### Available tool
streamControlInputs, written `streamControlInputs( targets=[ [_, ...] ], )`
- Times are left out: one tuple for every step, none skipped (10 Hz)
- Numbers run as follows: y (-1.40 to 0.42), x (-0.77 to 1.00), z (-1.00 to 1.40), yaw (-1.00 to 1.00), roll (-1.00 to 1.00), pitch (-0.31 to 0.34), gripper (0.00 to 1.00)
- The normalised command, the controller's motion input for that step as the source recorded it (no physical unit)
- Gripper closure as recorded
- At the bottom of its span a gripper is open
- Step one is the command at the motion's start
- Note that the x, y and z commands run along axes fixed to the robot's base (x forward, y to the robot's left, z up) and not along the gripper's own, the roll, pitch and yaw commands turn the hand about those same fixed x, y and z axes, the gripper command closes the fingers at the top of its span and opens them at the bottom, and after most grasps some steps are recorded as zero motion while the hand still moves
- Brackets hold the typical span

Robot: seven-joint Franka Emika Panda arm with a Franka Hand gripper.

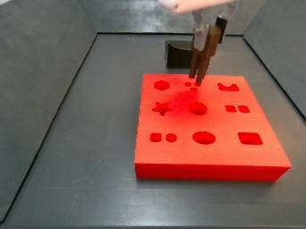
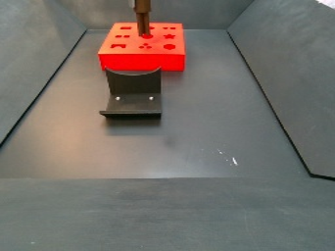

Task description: Insert the 3 prong object.

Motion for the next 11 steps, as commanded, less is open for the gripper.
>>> streamControlInputs(
  targets=[
    [0.0, 0.17, -0.14, -0.23, 0.38, 0.043, 1.0],
    [0.04, 0.0, -0.13, -0.01, 0.0, 0.009, 1.0],
    [0.23, 0.0, -0.3, -0.08, -0.14, 0.074, 1.0],
    [0.24, 0.0, -0.27, -0.32, -0.31, 0.109, 1.0],
    [0.22, 0.0, -0.15, -0.37, -0.45, 0.104, 1.0],
    [0.24, 0.0, 0.0, -0.26, -0.5, 0.076, 1.0],
    [0.25, 0.0, 0.0, -0.17, -0.5, 0.0, 1.0],
    [0.0, 0.0, 0.14, -0.06, -0.19, 0.0, 1.0],
    [-0.11, 0.0, 0.14, 0.0, -0.02, 0.0, 1.0],
    [-0.28, 0.0, 0.11, 0.01, 0.08, 0.0, 1.0],
    [-0.33, 0.02, 0.02, 0.07, 0.21, 0.0, 1.0]
  ],
)
